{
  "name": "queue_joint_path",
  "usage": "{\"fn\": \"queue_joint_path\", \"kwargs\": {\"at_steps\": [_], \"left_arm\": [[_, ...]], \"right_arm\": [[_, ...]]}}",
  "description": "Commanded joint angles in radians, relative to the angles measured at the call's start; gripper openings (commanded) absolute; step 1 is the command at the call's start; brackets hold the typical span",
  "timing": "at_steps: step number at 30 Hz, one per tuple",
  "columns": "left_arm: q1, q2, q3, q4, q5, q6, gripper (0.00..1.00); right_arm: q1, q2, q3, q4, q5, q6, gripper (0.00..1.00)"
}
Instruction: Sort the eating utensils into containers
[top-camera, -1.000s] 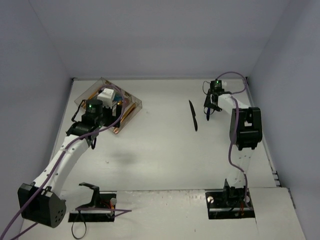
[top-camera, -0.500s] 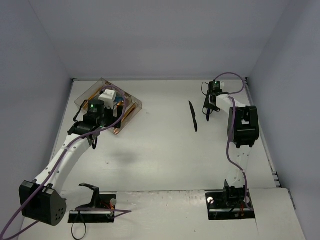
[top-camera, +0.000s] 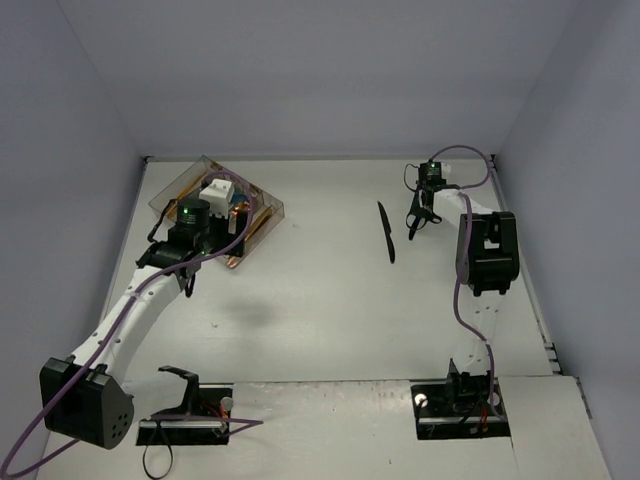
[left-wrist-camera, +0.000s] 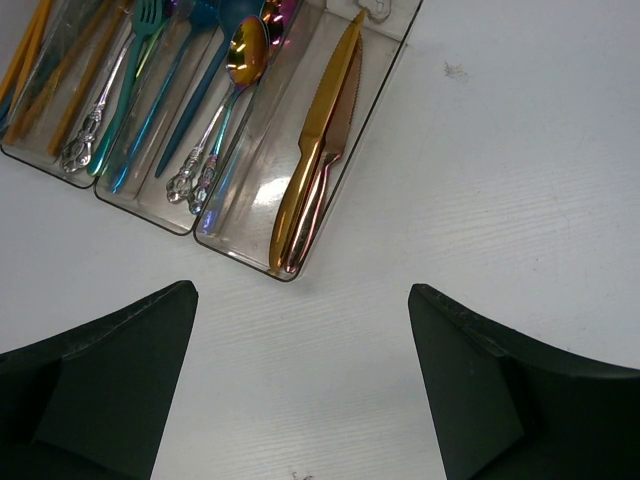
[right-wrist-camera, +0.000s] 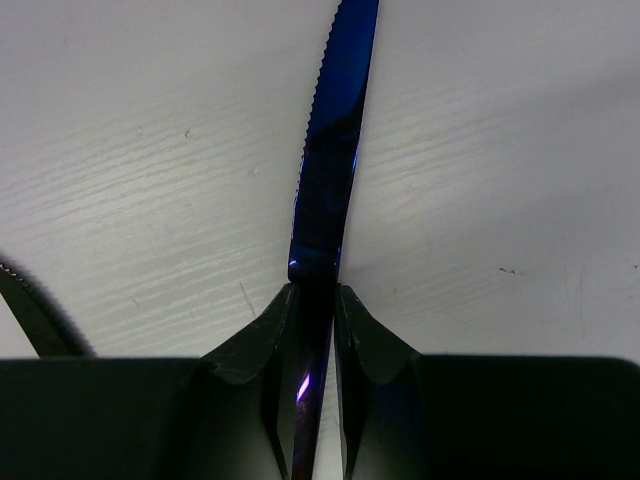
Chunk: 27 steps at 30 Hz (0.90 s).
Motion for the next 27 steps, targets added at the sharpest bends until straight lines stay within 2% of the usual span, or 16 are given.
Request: {"fn": "queue_joint_path", "kwargs": {"at_steps": [1, 10, 15, 19, 27], "left_arm": [[-0.004, 0.0, 0.054, 0.056, 0.049, -0.028, 0.85], [-0.038, 0.012, 0.046, 0.113, 0.212, -0.086, 0.85], [-0.157, 0.025, 0.065, 0.132, 0.208, -0.119, 0.85], [-0.23, 0.057, 0.052, 0.212, 0.232, -0.213, 0.85], [-0.344, 0.226, 0.113, 0.392, 0.294, -0.385, 0.85]], "right_arm": [[0.001, -0.072, -0.061, -0.059, -0.058, 0.031, 0.0], [0.042, -0.267, -0.217, -0.045, -0.096, 0.057, 0.0], [0.089, -0.399, -0.313, -0.011, -0.099, 0.09, 0.0], [0.151, -0.491, -0.377, 0.014, -0.094, 0.126, 0.0], [0.27, -0.668, -0.478, 0.117, -0.113, 0.227, 0.0]]}}
